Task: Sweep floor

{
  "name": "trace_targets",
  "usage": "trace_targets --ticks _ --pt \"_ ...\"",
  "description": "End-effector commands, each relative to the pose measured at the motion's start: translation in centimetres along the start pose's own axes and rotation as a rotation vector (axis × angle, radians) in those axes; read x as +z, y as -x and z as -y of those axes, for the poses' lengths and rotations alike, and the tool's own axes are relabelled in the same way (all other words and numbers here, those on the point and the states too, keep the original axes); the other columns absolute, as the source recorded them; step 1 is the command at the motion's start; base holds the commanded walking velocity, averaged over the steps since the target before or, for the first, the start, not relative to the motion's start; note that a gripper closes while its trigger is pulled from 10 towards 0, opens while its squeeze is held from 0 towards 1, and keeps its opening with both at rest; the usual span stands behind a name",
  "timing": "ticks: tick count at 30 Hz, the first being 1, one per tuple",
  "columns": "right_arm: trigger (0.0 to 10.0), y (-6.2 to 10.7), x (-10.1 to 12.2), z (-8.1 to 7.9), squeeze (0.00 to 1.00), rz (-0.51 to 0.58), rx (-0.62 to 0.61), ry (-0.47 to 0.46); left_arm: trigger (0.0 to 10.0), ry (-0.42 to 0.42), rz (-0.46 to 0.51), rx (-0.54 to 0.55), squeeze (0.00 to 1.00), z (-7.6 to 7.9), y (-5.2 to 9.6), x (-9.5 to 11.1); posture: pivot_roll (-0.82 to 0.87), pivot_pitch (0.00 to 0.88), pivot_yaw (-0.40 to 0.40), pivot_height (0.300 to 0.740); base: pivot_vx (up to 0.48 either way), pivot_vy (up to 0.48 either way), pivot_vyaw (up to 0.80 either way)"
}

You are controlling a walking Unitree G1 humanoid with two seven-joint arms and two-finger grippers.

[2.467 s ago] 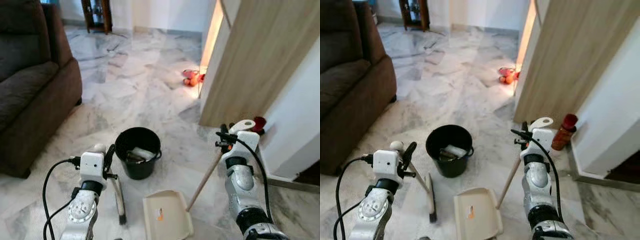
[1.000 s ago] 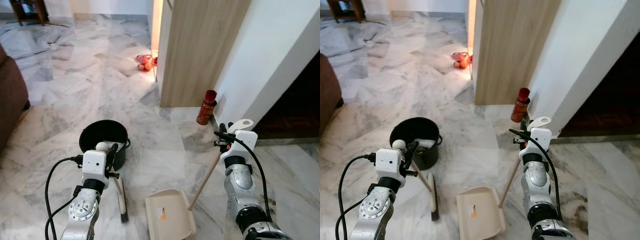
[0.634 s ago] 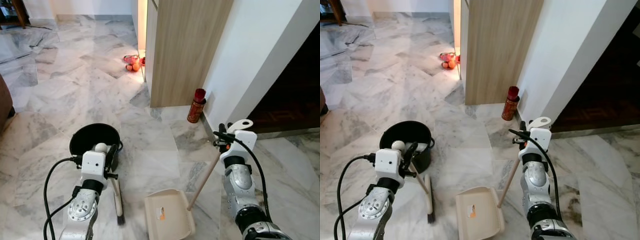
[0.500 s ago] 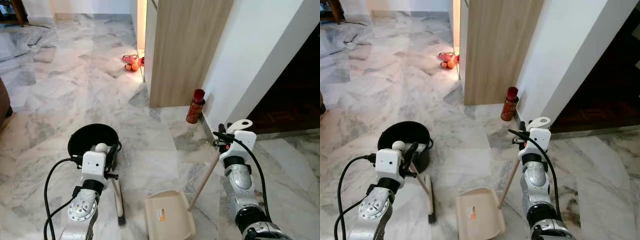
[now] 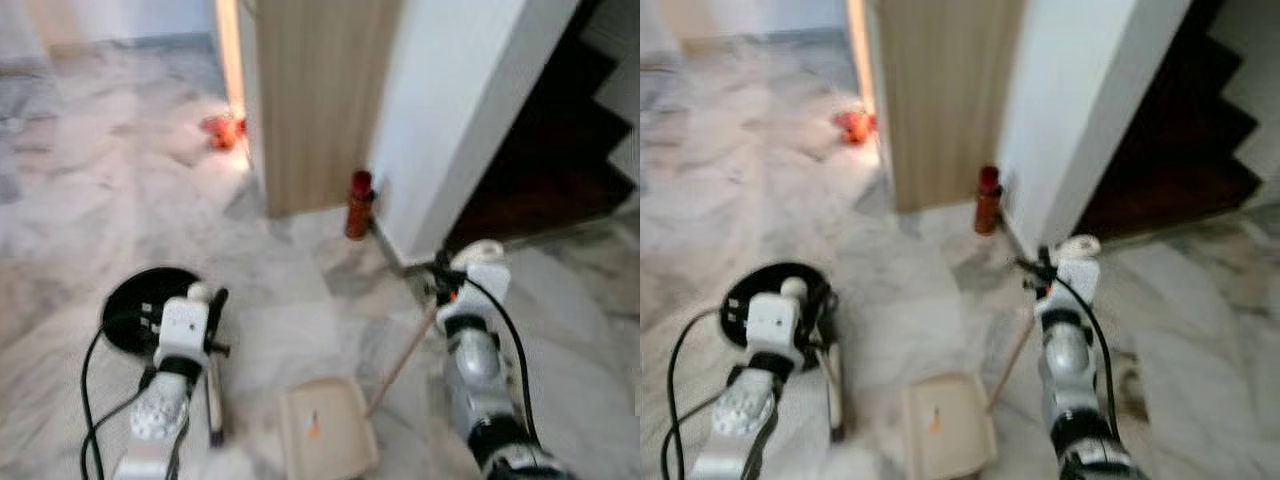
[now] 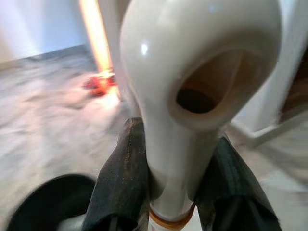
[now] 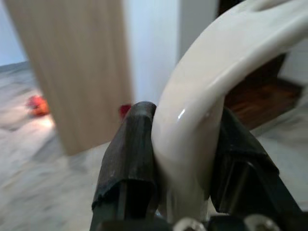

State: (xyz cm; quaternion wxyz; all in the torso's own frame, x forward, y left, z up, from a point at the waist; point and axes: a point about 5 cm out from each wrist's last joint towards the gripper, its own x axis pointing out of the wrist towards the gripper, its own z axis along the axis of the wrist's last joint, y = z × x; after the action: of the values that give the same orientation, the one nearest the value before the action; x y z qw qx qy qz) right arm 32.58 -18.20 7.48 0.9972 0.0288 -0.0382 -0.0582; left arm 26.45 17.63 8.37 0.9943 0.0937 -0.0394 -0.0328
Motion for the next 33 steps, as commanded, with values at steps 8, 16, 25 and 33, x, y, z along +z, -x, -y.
trace_targets --ticks 8,16,25,33 --pt "10.0 -0.4 0.7 0.5 0.0 0.025 -0.016 0.011 10.0 0.001 0.031 -0.017 0.0 0.2 -0.4 0.6 0.02 0.048 -0.061 0.74 0.0 0.0 -0.8" --pt "10.0 -0.8 1.1 1.2 0.0 0.035 -0.053 0.014 10.0 0.011 0.028 -0.049 0.0 0.6 -1.3 0.4 0.01 0.001 -0.038 0.74 0.0 0.0 -0.8" --pt "10.0 -1.1 1.3 1.6 0.0 0.041 -0.092 0.007 10.0 0.016 0.018 -0.029 0.0 -0.6 -3.5 0.4 -0.02 0.0 0.006 0.74 0.0 0.0 -0.8" --pt "10.0 -0.7 0.9 2.7 0.0 0.028 -0.117 0.027 10.0 0.029 0.015 0.023 0.0 -2.2 -4.8 0.5 -0.02 0.0 0.023 0.74 0.0 0.0 -0.8"
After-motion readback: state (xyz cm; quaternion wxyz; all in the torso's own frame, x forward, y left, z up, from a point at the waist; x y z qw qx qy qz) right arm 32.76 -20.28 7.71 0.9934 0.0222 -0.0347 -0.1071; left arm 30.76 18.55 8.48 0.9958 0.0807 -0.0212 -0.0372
